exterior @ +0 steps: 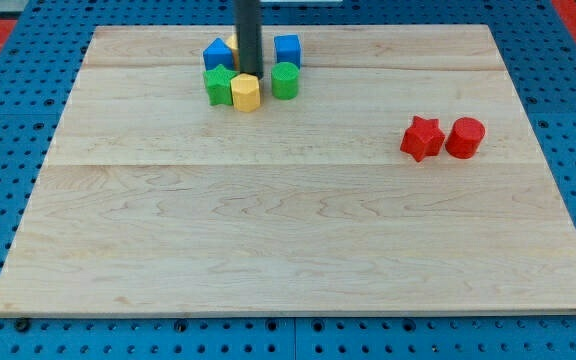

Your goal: Slide the yellow hexagon towards the center right

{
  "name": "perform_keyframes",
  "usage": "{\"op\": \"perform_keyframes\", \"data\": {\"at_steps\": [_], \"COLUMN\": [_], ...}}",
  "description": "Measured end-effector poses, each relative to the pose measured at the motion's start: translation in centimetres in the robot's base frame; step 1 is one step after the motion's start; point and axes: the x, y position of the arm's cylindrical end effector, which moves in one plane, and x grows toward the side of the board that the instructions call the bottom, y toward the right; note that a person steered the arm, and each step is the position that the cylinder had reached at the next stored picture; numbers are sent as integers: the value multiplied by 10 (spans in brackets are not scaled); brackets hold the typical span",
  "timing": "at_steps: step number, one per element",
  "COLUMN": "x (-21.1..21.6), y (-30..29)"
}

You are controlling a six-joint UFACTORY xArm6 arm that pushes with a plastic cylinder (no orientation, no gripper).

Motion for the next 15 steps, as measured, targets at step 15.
{"op": "perform_keyframes", "data": {"at_steps": [15], "x": [66], "y": [122]}}
